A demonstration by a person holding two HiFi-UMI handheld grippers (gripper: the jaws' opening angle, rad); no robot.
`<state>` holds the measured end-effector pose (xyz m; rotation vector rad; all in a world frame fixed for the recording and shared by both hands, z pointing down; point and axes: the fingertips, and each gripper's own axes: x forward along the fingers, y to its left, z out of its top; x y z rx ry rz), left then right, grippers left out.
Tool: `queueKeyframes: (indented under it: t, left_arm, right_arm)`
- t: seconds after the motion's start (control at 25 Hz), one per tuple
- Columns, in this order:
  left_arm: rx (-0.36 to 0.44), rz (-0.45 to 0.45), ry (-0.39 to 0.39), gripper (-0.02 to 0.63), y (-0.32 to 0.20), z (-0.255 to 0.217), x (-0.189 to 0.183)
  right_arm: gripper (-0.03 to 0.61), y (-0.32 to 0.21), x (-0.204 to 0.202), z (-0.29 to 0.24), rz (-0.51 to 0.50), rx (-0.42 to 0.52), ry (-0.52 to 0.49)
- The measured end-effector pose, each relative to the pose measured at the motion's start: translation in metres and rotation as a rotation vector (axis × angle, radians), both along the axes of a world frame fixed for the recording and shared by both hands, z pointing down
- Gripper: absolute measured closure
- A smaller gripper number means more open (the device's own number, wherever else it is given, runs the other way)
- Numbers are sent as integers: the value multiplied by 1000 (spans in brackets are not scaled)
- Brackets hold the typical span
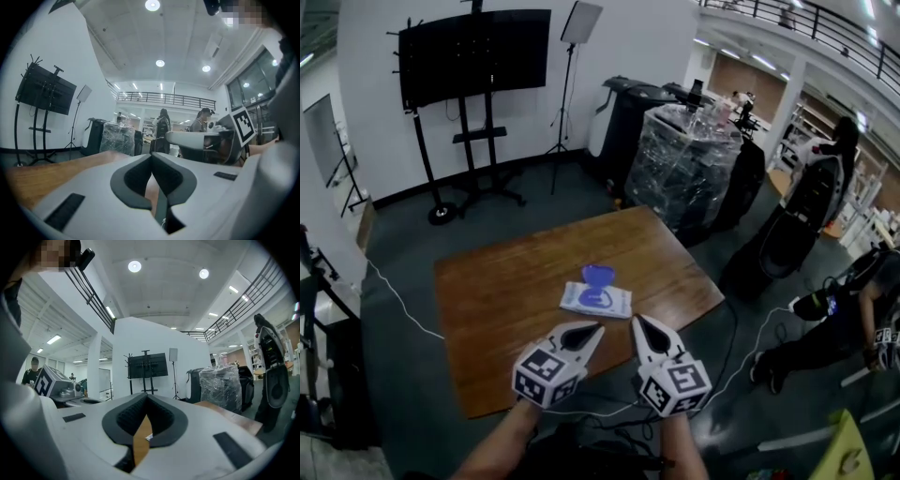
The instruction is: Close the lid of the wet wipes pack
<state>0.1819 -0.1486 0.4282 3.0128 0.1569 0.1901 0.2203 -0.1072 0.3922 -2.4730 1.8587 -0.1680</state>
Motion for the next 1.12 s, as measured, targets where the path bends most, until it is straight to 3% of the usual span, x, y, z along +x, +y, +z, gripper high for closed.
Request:
queueKeyframes:
  t: [0.52,0.92,1.12]
  left_arm:
    - [-5,-28,-38,614,-57,12,38]
    - [-7,-115,-78,614,-84,35,81]
    - [-17,-190,-115,614,-102,53,102]
  right_arm:
    - [574,-63,44,18,-24,-53,-8]
    - [574,-96,102,52,-137,-124,-61]
    - [573,-123,138,91,-229,-219,-86]
